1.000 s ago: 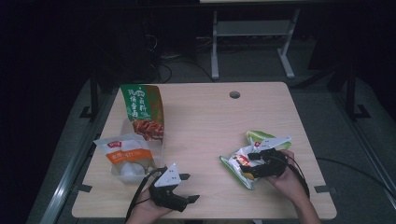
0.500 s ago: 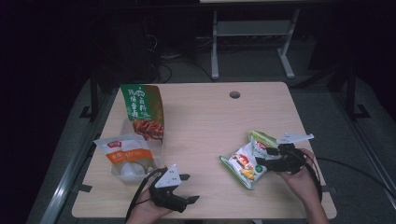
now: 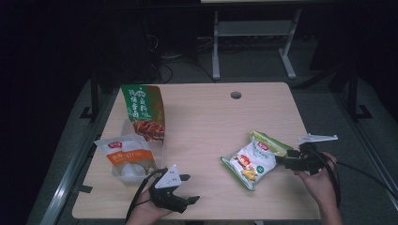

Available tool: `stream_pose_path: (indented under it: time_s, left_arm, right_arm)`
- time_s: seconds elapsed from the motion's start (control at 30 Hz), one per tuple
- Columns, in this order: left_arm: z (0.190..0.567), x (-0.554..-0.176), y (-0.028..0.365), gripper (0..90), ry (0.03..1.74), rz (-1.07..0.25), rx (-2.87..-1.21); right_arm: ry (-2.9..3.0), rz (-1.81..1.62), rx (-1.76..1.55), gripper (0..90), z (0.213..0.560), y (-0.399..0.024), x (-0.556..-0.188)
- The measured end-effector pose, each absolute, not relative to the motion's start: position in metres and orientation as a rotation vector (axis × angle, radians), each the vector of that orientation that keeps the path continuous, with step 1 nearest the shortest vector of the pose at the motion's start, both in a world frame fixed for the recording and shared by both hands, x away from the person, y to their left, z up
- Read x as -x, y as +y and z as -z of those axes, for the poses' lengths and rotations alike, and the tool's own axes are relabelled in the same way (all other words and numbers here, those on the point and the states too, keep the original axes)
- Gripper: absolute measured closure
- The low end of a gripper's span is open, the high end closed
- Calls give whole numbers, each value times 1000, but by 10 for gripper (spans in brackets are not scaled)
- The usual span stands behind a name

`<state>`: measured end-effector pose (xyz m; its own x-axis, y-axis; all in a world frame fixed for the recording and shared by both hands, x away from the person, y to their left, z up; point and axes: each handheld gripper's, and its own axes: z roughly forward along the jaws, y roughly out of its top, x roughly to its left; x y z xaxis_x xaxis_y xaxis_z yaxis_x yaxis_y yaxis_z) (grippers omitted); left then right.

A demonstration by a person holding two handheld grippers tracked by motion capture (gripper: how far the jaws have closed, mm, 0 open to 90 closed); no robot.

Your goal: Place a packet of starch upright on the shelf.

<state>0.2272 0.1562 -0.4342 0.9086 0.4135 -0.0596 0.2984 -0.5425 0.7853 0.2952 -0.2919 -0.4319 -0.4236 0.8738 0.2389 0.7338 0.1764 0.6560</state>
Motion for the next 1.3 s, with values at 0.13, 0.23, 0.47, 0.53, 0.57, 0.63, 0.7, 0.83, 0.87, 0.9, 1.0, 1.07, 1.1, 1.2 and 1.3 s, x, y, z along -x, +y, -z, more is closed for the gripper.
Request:
stream_pose_path:
  time_s: [0.13, 0.23, 0.47, 0.53, 0.57, 0.63, 0.7, 0.83, 0.87, 0.9, 1.0, 1.07, 1.1, 1.2, 1.3]
  left_arm:
    - [434, -227, 155, 243, 502, -167, -2187]
    - [434, -226, 155, 244, 503, -165, -2187]
    - [434, -228, 156, 244, 503, -169, -2182]
    - [433, -227, 156, 243, 496, -172, -2185]
    - [433, -227, 156, 244, 496, -172, -2185]
    - [433, -227, 156, 244, 497, -172, -2186]
    - [433, -227, 156, 244, 500, -170, -2183]
    - [433, -227, 156, 244, 496, -171, -2185]
    - [433, -227, 156, 244, 496, -171, -2185]
    - [433, -227, 157, 244, 502, -170, -2181]
    - [433, -228, 157, 244, 503, -170, -2182]
    - [433, -227, 157, 244, 505, -169, -2181]
    - [433, -227, 157, 244, 506, -169, -2181]
    - [433, -228, 157, 244, 505, -169, -2182]
    - [434, -228, 156, 244, 502, -169, -2185]
  right_arm:
    - [2273, -1075, -1596, 343, 437, -289, -298]
    - [2281, -1049, -1626, 344, 440, -285, -302]
    - [2263, -1071, -1613, 358, 436, -293, -298]
    - [2257, -1092, -1622, 357, 436, -292, -298]
    - [2257, -1092, -1622, 357, 436, -292, -298]
    - [2274, -1093, -1578, 355, 436, -290, -298]
    - [2267, -1105, -1574, 356, 435, -288, -298]
    - [2273, -1096, -1577, 368, 430, -289, -296]
    - [2273, -1096, -1577, 368, 430, -289, -296]
    - [2281, -1083, -1581, 370, 428, -290, -295]
    - [2311, -1028, -1580, 369, 428, -289, -295]
    - [2315, -1030, -1585, 369, 428, -289, -295]
    - [2326, -1016, -1609, 369, 430, -292, -294]
    - [2328, -1045, -1640, 369, 433, -296, -292]
    - [2334, -1068, -1639, 370, 436, -296, -294]
